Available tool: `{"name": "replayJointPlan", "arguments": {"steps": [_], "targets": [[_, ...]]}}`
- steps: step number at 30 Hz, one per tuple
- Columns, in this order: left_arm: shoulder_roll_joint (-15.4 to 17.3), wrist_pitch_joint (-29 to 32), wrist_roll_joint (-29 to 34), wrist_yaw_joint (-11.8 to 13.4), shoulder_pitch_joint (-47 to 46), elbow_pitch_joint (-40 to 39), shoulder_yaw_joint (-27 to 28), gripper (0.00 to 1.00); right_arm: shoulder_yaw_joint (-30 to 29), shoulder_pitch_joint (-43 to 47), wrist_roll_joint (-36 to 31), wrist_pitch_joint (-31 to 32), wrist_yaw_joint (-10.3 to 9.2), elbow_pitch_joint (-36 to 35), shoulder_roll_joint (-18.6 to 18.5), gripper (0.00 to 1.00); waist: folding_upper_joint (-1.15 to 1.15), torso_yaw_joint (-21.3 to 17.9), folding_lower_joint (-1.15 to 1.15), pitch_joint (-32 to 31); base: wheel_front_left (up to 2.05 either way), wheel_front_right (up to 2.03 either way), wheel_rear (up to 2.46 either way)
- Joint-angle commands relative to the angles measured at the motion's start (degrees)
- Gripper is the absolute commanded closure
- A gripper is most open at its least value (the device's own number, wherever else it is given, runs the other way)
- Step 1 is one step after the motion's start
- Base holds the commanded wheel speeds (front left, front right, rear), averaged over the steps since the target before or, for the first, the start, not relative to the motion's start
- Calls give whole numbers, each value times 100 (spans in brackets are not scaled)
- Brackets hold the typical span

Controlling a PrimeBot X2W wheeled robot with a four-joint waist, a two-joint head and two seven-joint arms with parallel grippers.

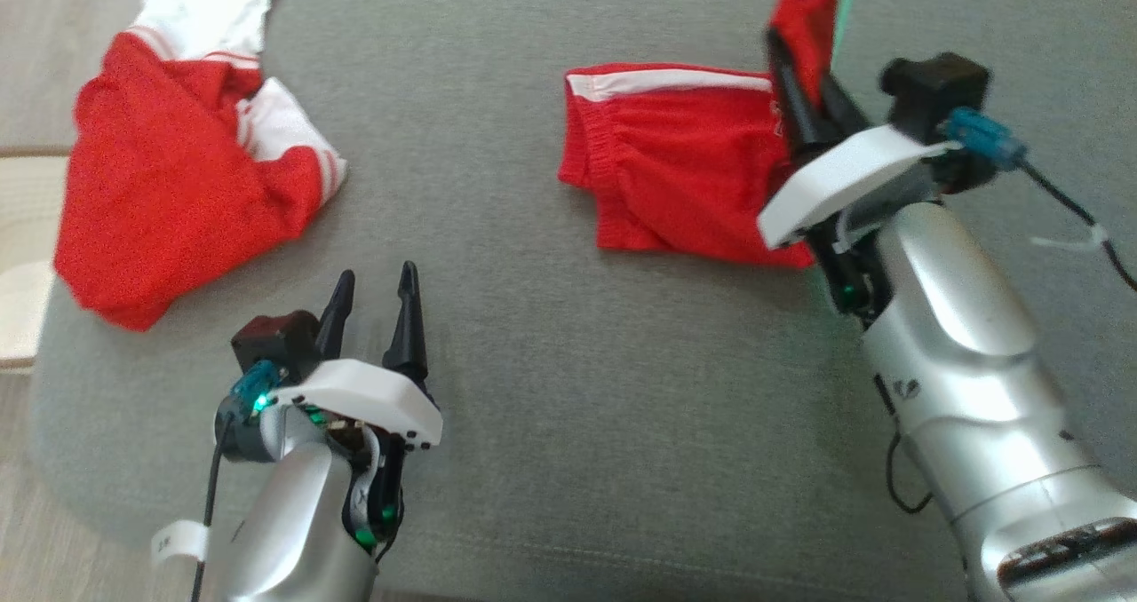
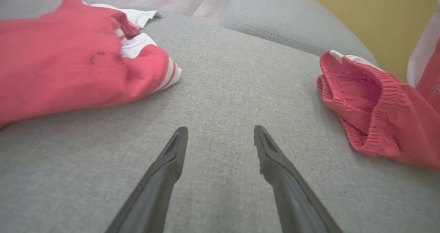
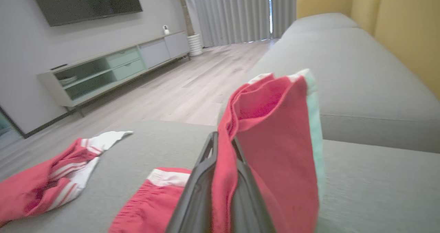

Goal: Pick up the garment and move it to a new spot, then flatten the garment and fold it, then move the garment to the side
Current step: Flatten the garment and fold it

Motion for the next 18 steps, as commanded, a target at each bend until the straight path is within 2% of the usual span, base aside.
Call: {"name": "replayJointPlan", "arguments": {"steps": [1, 5, 10, 11, 12, 13, 18], "targets": [[118, -30, -59, 26, -17, -157, 117, 0, 323, 41, 169, 96, 19, -344, 133, 100, 0, 210, 0, -26, 0, 0, 0], [118, -30, -193, 44, 5, -142, 18, 0, 740, 253, 632, 214, 19, -621, 144, 100, 0, 448, 0, -31, 0, 0, 0], [118, -30, -213, 75, -18, -160, -57, 0, 1238, 440, 1005, 307, 19, -701, 146, 100, 0, 555, 0, -30, 0, 0, 0], [118, -30, -206, 83, -22, -166, -68, 0, 1347, 483, 1071, 312, 19, -688, 146, 78, 0, 565, 0, -36, 0, 0, 0], [118, -30, -199, 89, -21, -169, -77, 0, 1458, 523, 1144, 300, 19, -684, 146, 24, 0, 570, 0, -43, 0, 0, 0], [118, -30, -189, 95, -20, -169, -85, 0, 1566, 563, 1240, 271, 19, -700, 146, 0, 0, 568, 0, -52, 0, 0, 0], [118, -30, -62, 116, -15, -174, -67, 0, 1859, 681, 1640, -60, 19, -762, 147, 0, 0, 432, 0, -94, 0, 0, 0]]}}
